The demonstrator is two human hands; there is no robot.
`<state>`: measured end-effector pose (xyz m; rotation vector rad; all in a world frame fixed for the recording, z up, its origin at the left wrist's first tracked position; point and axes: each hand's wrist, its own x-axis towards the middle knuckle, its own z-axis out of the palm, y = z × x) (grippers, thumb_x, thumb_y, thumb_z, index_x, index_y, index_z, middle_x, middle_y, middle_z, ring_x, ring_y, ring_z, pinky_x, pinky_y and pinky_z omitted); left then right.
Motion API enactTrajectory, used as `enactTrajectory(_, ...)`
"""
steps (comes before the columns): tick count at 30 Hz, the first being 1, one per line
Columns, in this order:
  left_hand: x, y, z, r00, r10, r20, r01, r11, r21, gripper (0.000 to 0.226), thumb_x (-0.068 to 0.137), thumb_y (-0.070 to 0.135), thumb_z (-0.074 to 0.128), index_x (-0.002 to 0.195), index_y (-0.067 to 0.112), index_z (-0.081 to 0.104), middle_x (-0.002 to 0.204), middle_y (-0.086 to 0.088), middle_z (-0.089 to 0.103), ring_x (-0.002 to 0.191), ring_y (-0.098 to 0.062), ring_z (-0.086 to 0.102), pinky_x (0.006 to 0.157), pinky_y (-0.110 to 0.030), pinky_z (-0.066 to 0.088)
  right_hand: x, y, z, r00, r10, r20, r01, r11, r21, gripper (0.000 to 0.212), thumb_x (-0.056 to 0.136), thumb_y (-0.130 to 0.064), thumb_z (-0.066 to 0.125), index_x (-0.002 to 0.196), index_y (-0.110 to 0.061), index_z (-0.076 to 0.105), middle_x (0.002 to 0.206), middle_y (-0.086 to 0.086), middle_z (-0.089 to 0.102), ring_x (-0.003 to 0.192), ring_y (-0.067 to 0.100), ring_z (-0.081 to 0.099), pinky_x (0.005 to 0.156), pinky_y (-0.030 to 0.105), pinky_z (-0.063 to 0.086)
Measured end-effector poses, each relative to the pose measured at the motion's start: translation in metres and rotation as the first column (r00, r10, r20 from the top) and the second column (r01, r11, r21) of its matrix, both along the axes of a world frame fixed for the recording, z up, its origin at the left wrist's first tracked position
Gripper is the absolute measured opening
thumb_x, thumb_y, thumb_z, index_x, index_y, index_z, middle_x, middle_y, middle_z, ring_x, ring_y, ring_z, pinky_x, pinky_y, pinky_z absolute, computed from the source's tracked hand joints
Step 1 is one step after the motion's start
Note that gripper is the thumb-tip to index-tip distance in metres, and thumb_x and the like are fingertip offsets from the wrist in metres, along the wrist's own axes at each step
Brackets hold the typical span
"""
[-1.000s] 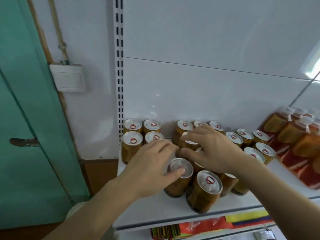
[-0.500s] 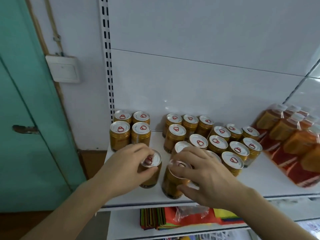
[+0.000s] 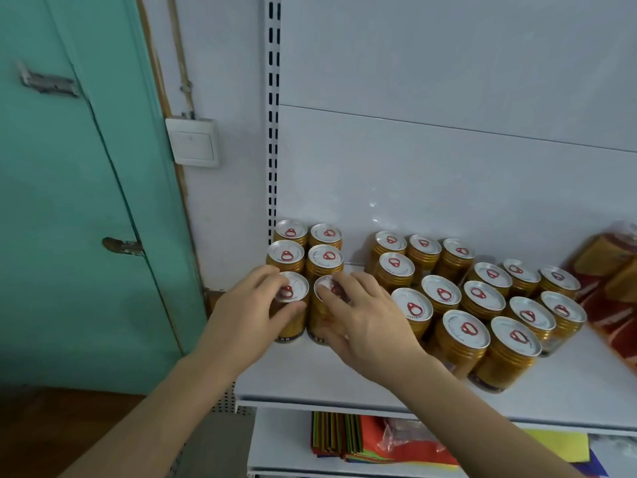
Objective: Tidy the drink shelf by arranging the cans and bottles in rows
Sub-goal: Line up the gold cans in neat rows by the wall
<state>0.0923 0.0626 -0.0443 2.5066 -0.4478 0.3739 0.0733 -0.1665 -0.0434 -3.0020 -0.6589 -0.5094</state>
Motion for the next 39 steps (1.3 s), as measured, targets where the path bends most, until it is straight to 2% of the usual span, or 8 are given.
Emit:
enactTrajectory(4,0.007,0.007,-0.001,1.0,-0.026,0.014,0.026,0.999,0.024,0.035,0.094,0.049,0.073,0.118,0.023,0.069,0.126,0.012,0.062,0.105,-0.009,0.062,0.077,-0.006,0.033,0.001,0.009,-0.003,0.999,-0.053,0.002,0.053,0.998,-0.016,0.061,0.098,-0.037,0.065,0.154,-0.024,0.046,0.157,0.01,0.048,0.141,0.034,0.041,0.102,0.046,0.055)
enactTrajectory(9,0.015,0.009,0.0,0.999,-0.047,0.022,0.047,0.998,0.038,0.035,0.094,0.042,0.076,0.118,0.018,0.071,0.134,0.004,0.064,0.115,-0.017,0.065,0.088,-0.02,0.043,0.006,0.018,-0.006,0.996,-0.085,0.038,0.086,0.996,-0.02,0.057,0.097,-0.038,0.065,0.151,-0.025,0.05,0.151,0.01,0.052,0.137,0.034,0.043,0.103,0.049,0.054)
enactTrajectory(15,0.022,0.011,-0.007,0.994,-0.101,0.045,0.099,0.994,0.036,0.037,0.095,0.047,0.069,0.123,0.021,0.067,0.133,0.009,0.059,0.118,-0.015,0.061,0.088,-0.023,0.049,0.003,0.019,-0.004,0.994,-0.105,0.027,0.105,0.994,-0.016,0.059,0.099,-0.04,0.065,0.153,-0.028,0.046,0.156,0.008,0.049,0.143,0.034,0.041,0.108,0.05,0.05)
enactTrajectory(21,0.013,-0.007,0.005,0.957,-0.056,0.284,0.036,0.996,0.078,0.057,0.097,0.05,0.067,0.138,0.011,0.059,0.147,-0.009,0.051,0.141,-0.033,0.047,0.114,-0.052,0.043,-0.019,-0.002,0.012,0.984,-0.154,0.086,0.149,0.987,0.068,0.06,0.101,-0.046,0.058,0.154,-0.021,0.048,0.156,0.004,0.051,0.149,0.029,0.04,0.12,0.05,0.042)
enactTrajectory(25,-0.001,-0.056,0.02,0.904,-0.257,0.342,0.225,0.966,0.13,0.054,0.101,0.049,0.061,0.137,0.009,0.062,0.144,-0.009,0.055,0.142,-0.032,0.046,0.117,-0.05,0.041,-0.048,-0.048,0.017,0.924,-0.336,0.184,0.314,0.939,0.14,0.057,0.1,-0.044,0.063,0.147,-0.012,0.059,0.149,0.011,0.057,0.147,0.036,0.044,0.117,0.056,0.042)
enactTrajectory(29,-0.011,-0.113,0.025,0.88,-0.38,0.285,0.336,0.922,0.192,0.059,0.103,0.052,0.057,0.148,0.014,0.055,0.158,-0.009,0.043,0.15,-0.028,0.037,0.121,-0.044,0.038,-0.077,-0.096,0.01,0.875,-0.445,0.192,0.424,0.895,0.14,0.059,0.097,-0.046,0.065,0.14,-0.007,0.064,0.146,0.014,0.059,0.147,0.039,0.044,0.115,0.059,0.042)
enactTrajectory(32,-0.018,-0.144,0.018,0.9,-0.395,0.185,0.332,0.896,0.296,0.056,0.103,0.051,0.054,0.146,0.016,0.057,0.166,-0.012,0.033,0.155,-0.03,0.028,0.12,-0.044,0.039,-0.092,-0.119,0.006,0.88,-0.456,0.133,0.451,0.89,0.067,0.049,0.093,-0.049,0.065,0.128,-0.016,0.069,0.146,0.012,0.059,0.152,0.04,0.038,0.118,0.061,0.04)
enactTrajectory(39,-0.03,-0.15,-0.006,0.93,-0.331,0.162,0.283,0.923,0.26,0.029,0.104,0.035,0.059,0.125,0.016,0.064,0.151,-0.015,0.055,0.138,-0.035,0.055,0.1,-0.043,0.057,-0.094,-0.129,0.0,0.938,-0.338,0.077,0.336,0.941,0.042,0.044,0.087,-0.048,0.074,0.122,-0.02,0.067,0.144,0.008,0.062,0.153,0.037,0.038,0.119,0.059,0.04)
